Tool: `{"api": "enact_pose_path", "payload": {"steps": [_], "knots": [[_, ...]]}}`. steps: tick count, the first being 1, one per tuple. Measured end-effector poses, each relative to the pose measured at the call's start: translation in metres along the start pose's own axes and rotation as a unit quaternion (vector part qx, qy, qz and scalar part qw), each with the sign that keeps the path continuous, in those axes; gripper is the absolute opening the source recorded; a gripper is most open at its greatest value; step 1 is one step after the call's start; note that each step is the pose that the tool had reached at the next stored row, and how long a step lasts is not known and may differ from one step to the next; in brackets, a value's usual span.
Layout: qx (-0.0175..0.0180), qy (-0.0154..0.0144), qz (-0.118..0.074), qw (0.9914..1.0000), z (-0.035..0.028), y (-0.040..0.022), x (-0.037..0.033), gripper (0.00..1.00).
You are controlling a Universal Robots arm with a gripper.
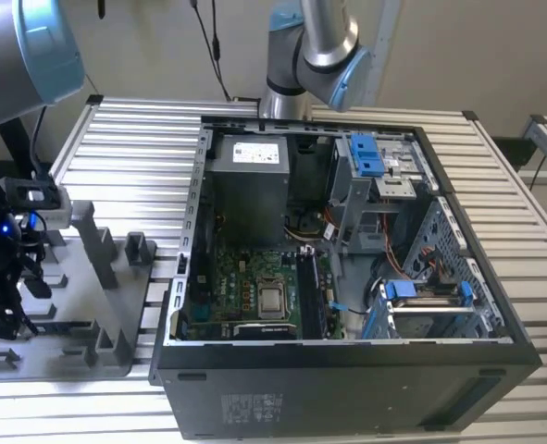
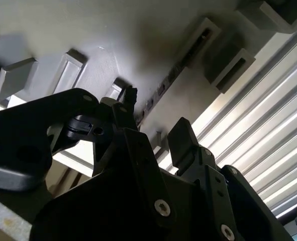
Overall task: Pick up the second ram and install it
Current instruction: 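Pick up the second ram and move it above second insertion slot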
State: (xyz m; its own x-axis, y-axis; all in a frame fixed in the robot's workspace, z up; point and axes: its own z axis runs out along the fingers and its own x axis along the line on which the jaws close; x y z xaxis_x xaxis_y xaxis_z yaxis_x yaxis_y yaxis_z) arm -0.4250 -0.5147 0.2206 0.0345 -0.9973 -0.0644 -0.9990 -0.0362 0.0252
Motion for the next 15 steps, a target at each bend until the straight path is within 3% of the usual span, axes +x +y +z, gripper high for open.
{"api": "enact_pose_path", "payload": {"steps": [12, 15], "knots": [[-0.0010, 0.0000, 0.000, 1.00000, 0.0215, 0.0022, 0.0013, 0.54], [-0.0011, 0.0001, 0.000, 1.00000, 0.0217, 0.0025, 0.0012, 0.54]]}}
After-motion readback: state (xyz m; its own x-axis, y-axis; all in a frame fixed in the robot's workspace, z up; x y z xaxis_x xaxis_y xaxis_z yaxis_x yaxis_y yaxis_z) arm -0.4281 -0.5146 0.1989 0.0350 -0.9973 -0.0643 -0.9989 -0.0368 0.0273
